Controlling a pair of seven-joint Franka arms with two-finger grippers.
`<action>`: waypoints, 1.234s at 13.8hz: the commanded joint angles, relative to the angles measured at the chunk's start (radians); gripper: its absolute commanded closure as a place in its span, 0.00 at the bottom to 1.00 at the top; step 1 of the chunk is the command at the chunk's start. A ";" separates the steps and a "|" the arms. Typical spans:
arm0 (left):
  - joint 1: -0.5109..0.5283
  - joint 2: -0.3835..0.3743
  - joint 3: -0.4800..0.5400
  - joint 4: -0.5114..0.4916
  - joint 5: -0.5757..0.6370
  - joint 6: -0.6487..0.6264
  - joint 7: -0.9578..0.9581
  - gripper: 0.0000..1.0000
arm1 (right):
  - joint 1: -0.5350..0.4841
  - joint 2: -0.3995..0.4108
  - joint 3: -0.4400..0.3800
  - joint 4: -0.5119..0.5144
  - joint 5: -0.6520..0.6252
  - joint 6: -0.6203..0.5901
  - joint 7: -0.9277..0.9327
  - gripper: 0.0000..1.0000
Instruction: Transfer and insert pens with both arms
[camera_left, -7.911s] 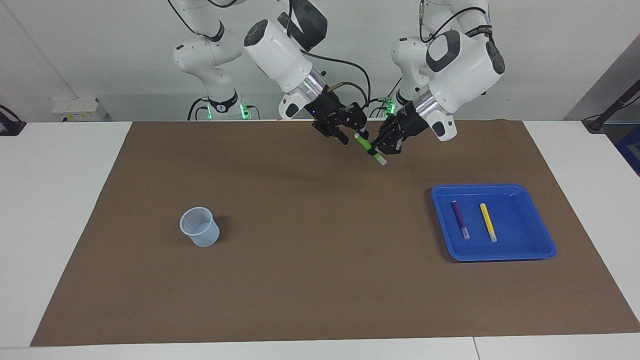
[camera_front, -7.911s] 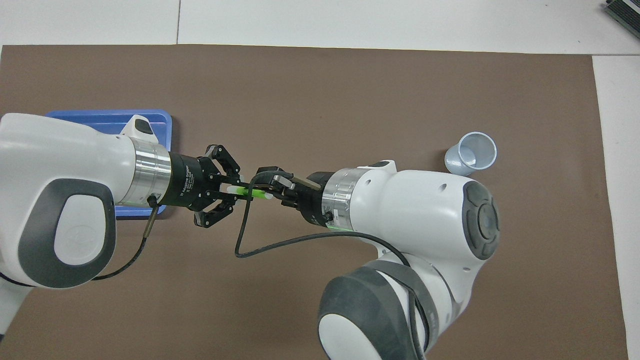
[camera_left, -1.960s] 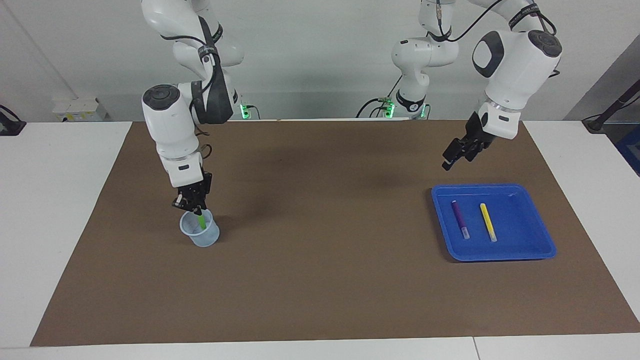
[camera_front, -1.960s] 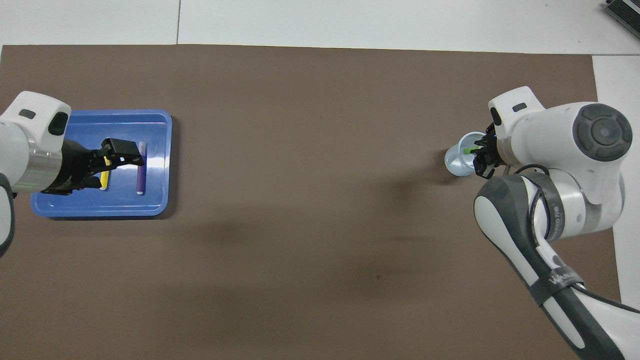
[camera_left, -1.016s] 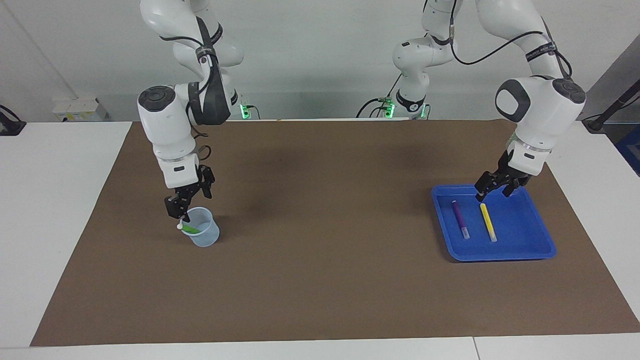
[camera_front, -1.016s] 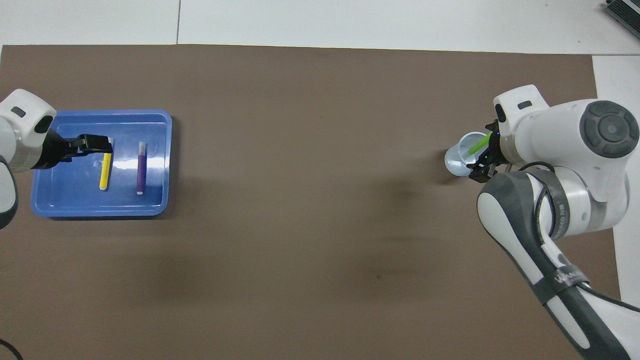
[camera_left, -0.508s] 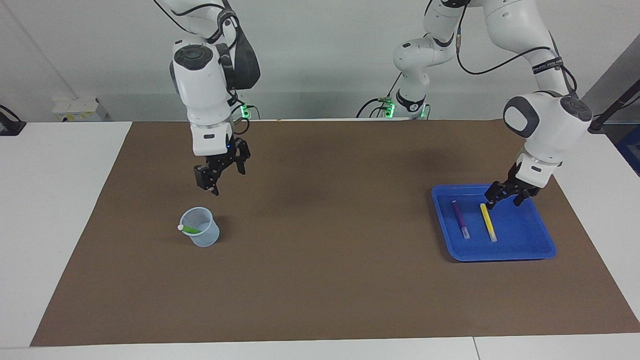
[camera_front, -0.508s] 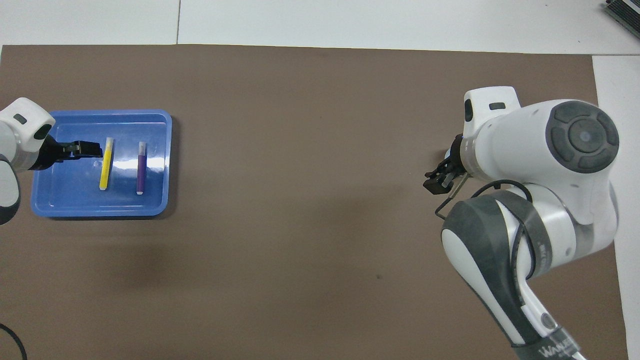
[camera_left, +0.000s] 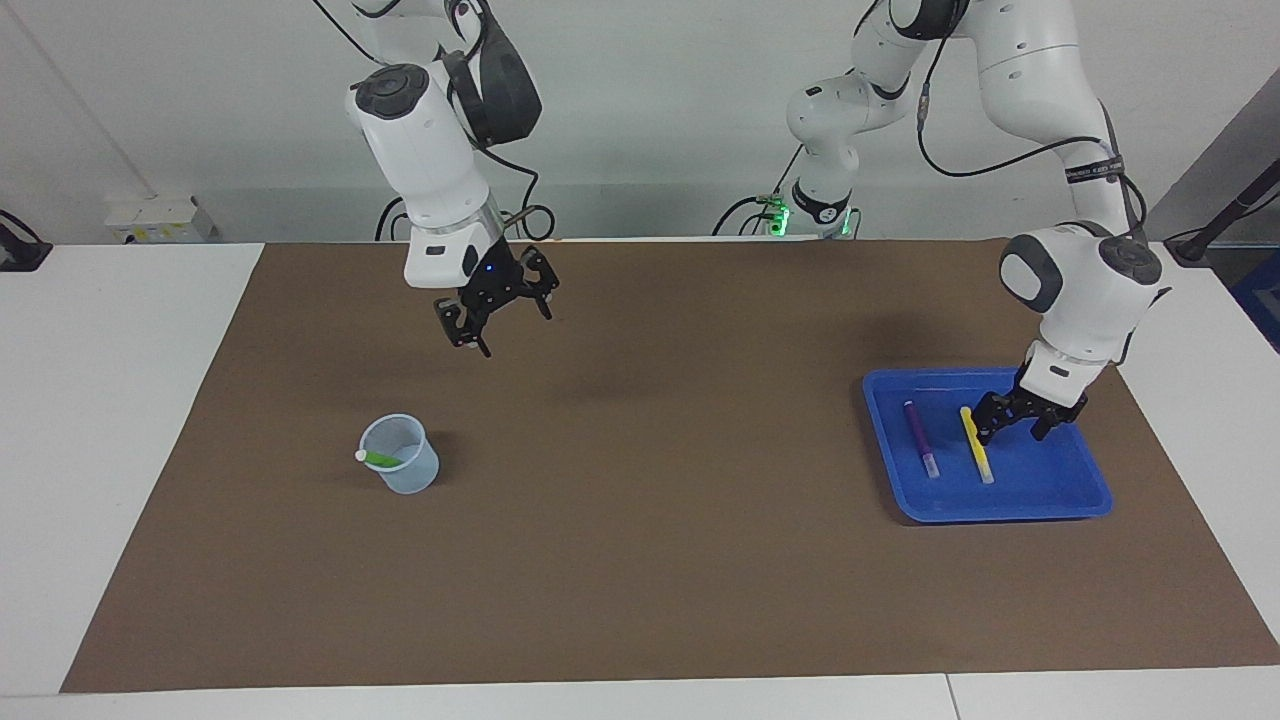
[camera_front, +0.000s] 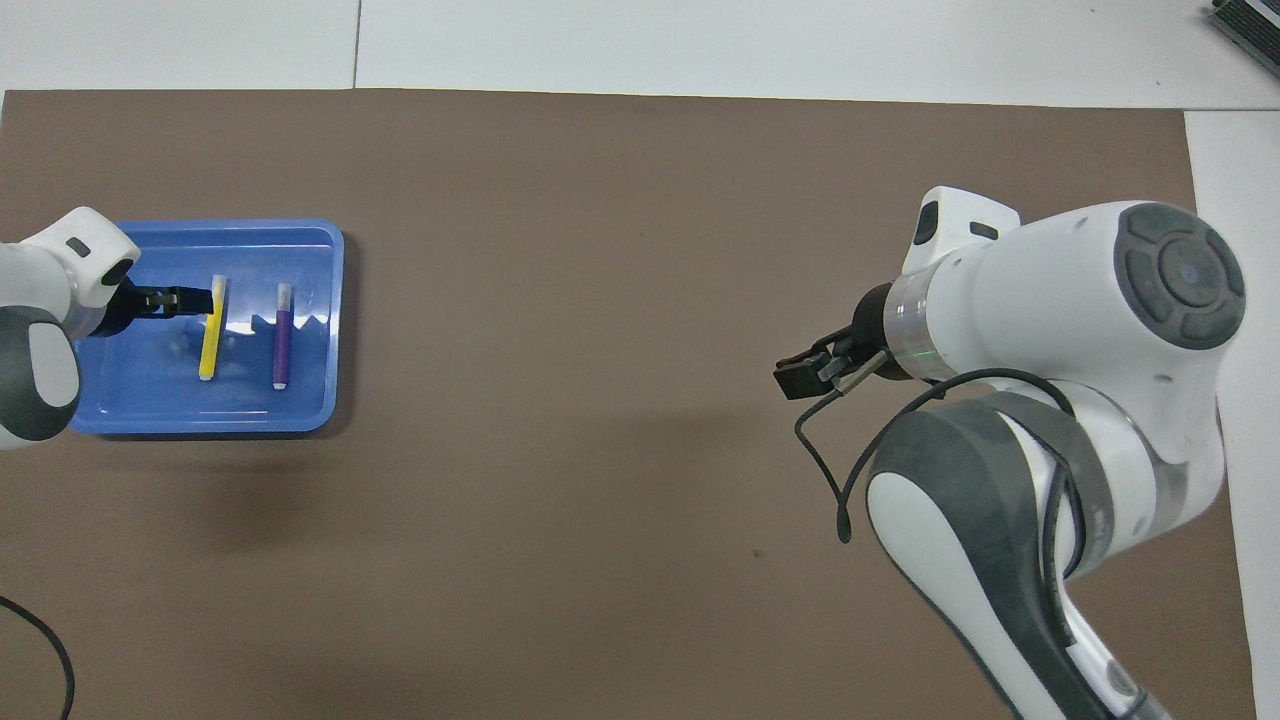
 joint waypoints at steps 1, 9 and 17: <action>-0.003 0.015 -0.006 0.010 0.021 0.022 0.003 0.09 | 0.037 -0.005 0.009 0.049 0.047 -0.035 0.148 0.00; -0.018 0.017 -0.006 -0.019 0.021 0.002 0.014 0.36 | 0.100 0.004 0.033 0.075 0.228 0.003 0.544 0.00; -0.019 0.012 -0.006 -0.048 0.022 0.019 0.018 0.47 | 0.141 0.000 0.059 0.063 0.288 0.071 0.762 0.00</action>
